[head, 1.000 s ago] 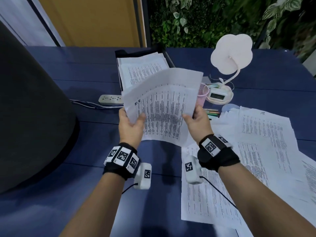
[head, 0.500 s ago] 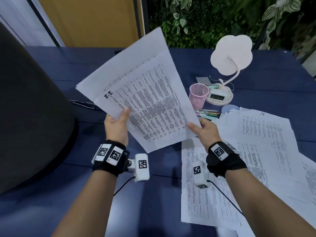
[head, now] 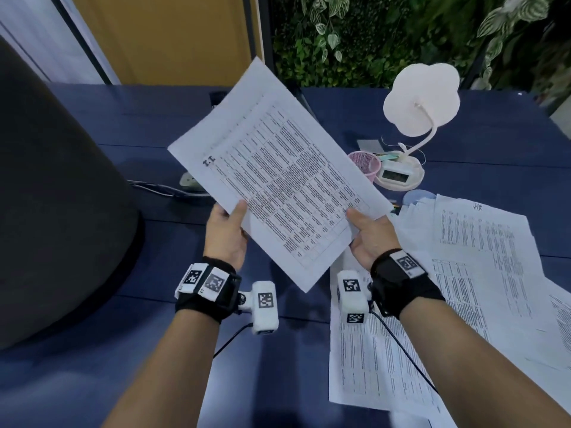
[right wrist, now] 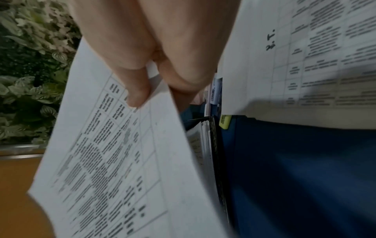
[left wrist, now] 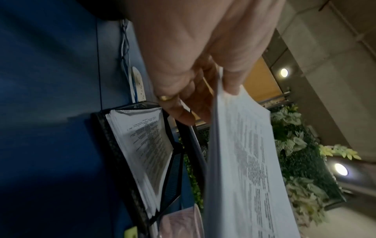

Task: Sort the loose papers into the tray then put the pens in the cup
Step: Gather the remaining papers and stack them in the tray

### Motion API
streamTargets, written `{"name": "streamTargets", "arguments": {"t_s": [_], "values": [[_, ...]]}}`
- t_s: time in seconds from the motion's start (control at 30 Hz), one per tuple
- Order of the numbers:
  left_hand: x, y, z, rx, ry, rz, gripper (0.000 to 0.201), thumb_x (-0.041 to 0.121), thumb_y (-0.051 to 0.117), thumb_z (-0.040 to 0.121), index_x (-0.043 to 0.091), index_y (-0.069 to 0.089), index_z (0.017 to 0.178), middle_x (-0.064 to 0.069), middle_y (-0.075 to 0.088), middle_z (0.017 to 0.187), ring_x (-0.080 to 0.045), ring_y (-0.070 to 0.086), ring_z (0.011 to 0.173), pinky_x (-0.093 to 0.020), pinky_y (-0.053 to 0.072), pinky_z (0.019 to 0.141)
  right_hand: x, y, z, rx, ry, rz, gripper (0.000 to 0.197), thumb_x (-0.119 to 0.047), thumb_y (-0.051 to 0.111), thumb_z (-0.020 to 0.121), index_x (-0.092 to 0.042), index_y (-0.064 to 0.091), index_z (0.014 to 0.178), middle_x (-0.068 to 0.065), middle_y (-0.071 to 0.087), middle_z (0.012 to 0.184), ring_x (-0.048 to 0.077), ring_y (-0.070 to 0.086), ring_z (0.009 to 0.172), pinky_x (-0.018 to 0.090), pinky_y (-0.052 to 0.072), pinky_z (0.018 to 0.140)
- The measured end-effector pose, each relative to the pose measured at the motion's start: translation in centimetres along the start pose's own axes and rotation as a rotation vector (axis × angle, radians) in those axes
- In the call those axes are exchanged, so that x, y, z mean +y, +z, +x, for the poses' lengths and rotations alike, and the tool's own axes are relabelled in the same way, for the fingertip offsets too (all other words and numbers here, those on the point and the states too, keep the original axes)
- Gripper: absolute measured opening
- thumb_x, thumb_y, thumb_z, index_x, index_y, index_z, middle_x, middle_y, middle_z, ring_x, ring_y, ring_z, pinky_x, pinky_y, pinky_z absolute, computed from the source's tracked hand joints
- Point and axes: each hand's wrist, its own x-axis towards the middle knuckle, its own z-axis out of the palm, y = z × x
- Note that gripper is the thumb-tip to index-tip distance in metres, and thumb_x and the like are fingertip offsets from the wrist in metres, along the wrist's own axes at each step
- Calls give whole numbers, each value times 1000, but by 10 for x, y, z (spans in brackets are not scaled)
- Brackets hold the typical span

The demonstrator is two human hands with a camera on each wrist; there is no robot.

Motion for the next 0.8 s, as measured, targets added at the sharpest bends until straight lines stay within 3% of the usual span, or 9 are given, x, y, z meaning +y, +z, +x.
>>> {"name": "streamTargets", "arguments": {"t_s": [0.07, 0.17, 0.23, 0.3, 0.4, 0.5, 0.63, 0.7, 0.8], "values": [[-1, -3, 3, 95, 10, 8, 39, 5, 51, 96, 7, 40, 134, -7, 61, 123, -25, 60, 111, -37, 54, 85, -4, -1, 0, 17, -31, -29, 36, 7, 54, 89, -4, 58, 124, 5, 70, 104, 19, 68, 92, 36, 57, 81], [5, -17, 10, 351, 110, 77, 77, 5, 66, 86, 16, 19, 145, -5, 47, 135, -22, 49, 125, -35, 43, 103, -17, -6, 2, 4, -124, -82, 31, 9, 55, 87, -6, 61, 113, 14, 66, 113, 29, 64, 100, 43, 52, 92], [13, -24, 11, 462, 208, 435, 101, 15, 77, 77, 16, 8, 151, -11, 21, 152, -23, 27, 140, -28, 25, 110, -24, -8, 6, -5, -197, -212, 27, 8, 59, 85, -12, 64, 103, 15, 67, 108, 30, 64, 99, 46, 50, 95], [23, -21, 6, 442, 326, 820, 105, 25, 80, 73, 15, 11, 151, -12, 9, 157, -24, 12, 145, -34, 13, 114, -26, -5, 8, -39, -258, -368, 23, 4, 64, 83, -11, 65, 100, 17, 68, 103, 28, 63, 97, 48, 49, 97], [39, -10, 1, 283, 545, 1252, 92, 36, 76, 74, 23, 23, 148, -8, 4, 159, -26, -1, 147, -49, -1, 116, -22, 2, 8, -98, -324, -561, 21, 2, 66, 83, -15, 66, 94, 11, 68, 95, 21, 62, 89, 43, 50, 95], [55, 1, 6, 103, 643, 1622, 72, 42, 69, 78, 27, 37, 141, -2, 23, 155, -24, 4, 147, -53, -9, 112, -17, 9, 4, -179, -353, -602, 30, 6, 63, 83, -24, 64, 85, -3, 68, 86, 8, 64, 81, 29, 49, 88], [77, 10, 11, -51, 557, 1802, 20, 34, 55, 91, 25, 66, 104, -3, 66, 112, -26, 48, 116, -47, 14, 107, -16, 13, 1, -217, -358, -535, 29, 9, 62, 83, -20, 64, 88, -15, 72, 77, -2, 66, 78, 19, 50, 82], [80, 9, 13, -50, 585, 1814, 16, 29, 52, 92, 23, 67, 95, -3, 68, 98, -26, 54, 102, -42, 21, 98, -16, 14, -1, -250, -367, -528, 28, 7, 62, 84, -19, 64, 92, -17, 73, 80, -1, 67, 82, 16, 51, 81], [74, 5, 15, -104, 474, 1864, 12, 26, 58, 85, 29, 65, 95, 0, 67, 95, -25, 54, 103, -43, 23, 97, -10, 11, -1, -274, -321, -547, 28, 8, 62, 83, -19, 64, 93, -10, 73, 84, 3, 67, 80, 22, 53, 80]]}}
